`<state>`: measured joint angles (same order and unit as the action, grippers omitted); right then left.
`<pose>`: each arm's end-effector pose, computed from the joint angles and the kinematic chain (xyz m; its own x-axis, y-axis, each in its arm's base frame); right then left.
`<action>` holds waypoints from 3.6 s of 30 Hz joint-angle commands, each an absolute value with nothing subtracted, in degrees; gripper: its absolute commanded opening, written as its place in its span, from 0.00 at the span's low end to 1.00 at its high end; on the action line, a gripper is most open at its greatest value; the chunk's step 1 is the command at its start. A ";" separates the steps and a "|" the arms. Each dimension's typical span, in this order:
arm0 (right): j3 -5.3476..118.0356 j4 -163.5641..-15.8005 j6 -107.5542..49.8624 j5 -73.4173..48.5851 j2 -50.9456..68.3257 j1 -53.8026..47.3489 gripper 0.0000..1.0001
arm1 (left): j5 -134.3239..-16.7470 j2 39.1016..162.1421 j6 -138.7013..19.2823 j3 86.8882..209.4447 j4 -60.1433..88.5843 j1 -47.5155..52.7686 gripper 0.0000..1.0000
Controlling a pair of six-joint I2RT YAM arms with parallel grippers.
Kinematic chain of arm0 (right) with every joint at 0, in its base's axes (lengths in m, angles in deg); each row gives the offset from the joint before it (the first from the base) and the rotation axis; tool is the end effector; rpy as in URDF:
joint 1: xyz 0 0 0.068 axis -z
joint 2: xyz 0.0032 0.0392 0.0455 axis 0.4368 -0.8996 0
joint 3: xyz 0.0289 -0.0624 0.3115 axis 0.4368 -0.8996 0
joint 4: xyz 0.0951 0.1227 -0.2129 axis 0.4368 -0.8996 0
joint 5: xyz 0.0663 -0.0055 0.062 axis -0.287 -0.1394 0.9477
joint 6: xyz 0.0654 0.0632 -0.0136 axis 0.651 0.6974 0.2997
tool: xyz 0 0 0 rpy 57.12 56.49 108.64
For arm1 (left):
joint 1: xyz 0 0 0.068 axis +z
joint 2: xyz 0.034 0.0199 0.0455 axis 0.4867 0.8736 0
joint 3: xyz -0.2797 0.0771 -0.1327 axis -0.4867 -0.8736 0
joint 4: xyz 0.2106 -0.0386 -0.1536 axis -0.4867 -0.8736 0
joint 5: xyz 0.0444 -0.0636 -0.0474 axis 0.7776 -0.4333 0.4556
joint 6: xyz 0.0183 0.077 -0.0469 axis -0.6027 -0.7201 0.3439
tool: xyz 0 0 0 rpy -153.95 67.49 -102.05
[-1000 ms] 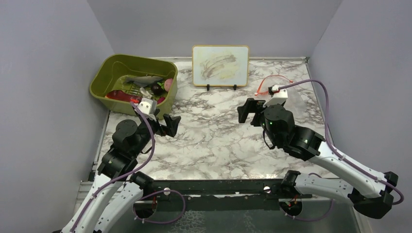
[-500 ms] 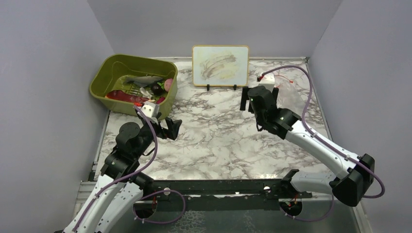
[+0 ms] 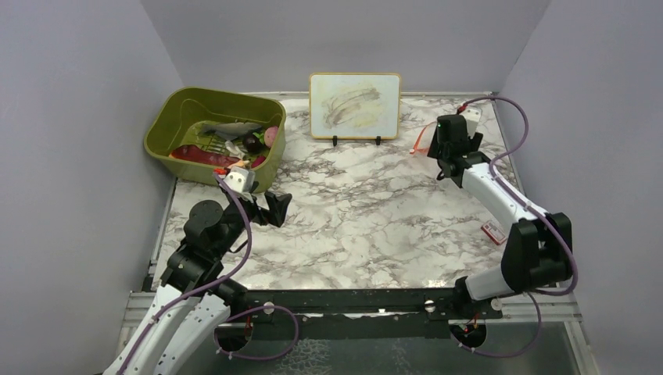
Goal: Place the food in the zip-top bag and seal the zipper
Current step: Pick up the zipper food storage bag at the corner of the board, then open the zipper of the food storage bag at the center of the board.
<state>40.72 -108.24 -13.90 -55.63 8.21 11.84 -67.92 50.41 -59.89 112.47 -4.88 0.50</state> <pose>0.3349 0.0344 0.2946 -0.5022 0.1851 -0.8447 0.4484 0.8910 -0.0713 0.1089 -0.0606 0.3377 -0.1824 -0.1255 -0.9752 0.4620 0.8646 -0.1977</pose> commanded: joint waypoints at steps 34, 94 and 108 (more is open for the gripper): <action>32.29 -94.00 -26.99 -5.34 1.94 13.03 0.01 | -71.36 48.76 -61.96 111.40 -2.92 -0.05 0.95; 21.21 -74.09 -28.49 24.12 27.77 -17.49 0.04 | -85.05 72.81 -19.70 110.39 12.91 -0.05 0.42; 27.30 -86.46 -22.27 5.01 28.73 -17.69 0.43 | -83.33 70.98 -27.92 112.15 12.21 -0.05 0.00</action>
<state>21.57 -78.41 -26.69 18.97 27.69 -17.28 -85.95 72.96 -21.40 110.59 11.54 0.13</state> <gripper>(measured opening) 0.357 0.018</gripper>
